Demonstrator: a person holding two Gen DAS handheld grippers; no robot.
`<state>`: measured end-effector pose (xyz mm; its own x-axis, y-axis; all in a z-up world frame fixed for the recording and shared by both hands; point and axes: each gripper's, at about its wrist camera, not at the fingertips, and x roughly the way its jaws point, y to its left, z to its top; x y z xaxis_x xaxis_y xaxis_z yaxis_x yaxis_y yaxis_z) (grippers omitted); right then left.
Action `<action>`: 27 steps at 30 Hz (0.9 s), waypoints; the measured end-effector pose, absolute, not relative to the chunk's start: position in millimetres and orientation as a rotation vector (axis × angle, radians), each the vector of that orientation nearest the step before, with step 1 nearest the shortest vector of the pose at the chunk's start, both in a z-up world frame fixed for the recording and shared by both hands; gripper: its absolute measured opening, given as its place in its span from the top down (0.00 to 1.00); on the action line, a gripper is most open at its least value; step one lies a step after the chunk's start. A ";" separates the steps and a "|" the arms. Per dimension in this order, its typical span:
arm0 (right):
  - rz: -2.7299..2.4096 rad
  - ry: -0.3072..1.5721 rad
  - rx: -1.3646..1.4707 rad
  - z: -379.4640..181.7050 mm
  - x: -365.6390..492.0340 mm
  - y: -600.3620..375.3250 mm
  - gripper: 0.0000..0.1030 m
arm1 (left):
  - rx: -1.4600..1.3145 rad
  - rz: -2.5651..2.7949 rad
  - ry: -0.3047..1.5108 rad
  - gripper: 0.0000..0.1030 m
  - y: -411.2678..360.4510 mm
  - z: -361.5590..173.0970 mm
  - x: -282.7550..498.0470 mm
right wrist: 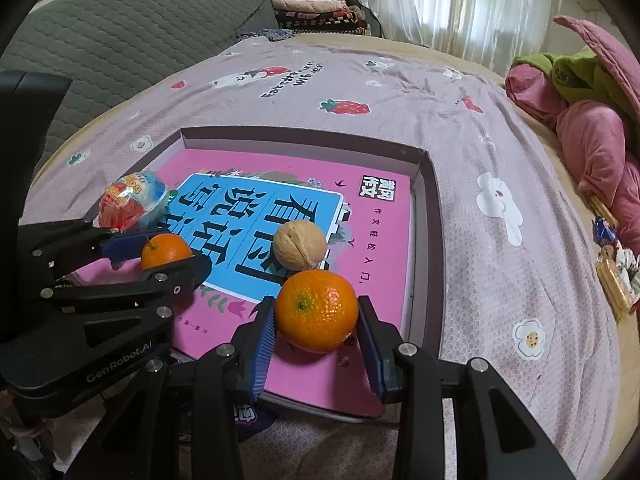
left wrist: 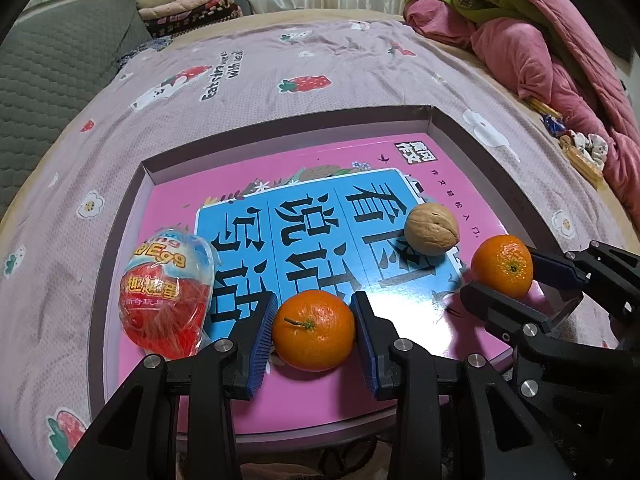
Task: Organize objects
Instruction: 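Lower the orange onto the pink book with the left tool while the right tool lowers its orange beside it, then open both tools to release the oranges on the book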
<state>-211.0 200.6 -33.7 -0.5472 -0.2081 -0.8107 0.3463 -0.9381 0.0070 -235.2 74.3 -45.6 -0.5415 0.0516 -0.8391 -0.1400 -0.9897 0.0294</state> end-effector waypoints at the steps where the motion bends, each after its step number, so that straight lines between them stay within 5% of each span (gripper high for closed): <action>1: -2.505 0.212 1.287 -34.5 -211.7 201.5 0.62 | -1.447 2.663 0.143 0.62 74.4 -45.3 -234.8; 13: -2.528 0.194 1.273 -34.0 -214.4 205.4 0.61 | -1.453 2.673 0.139 0.62 74.4 -45.4 -237.2; 27: -2.532 0.170 1.261 -31.9 -214.3 208.2 0.46 | -1.455 2.681 0.120 0.60 69.1 -35.8 -230.8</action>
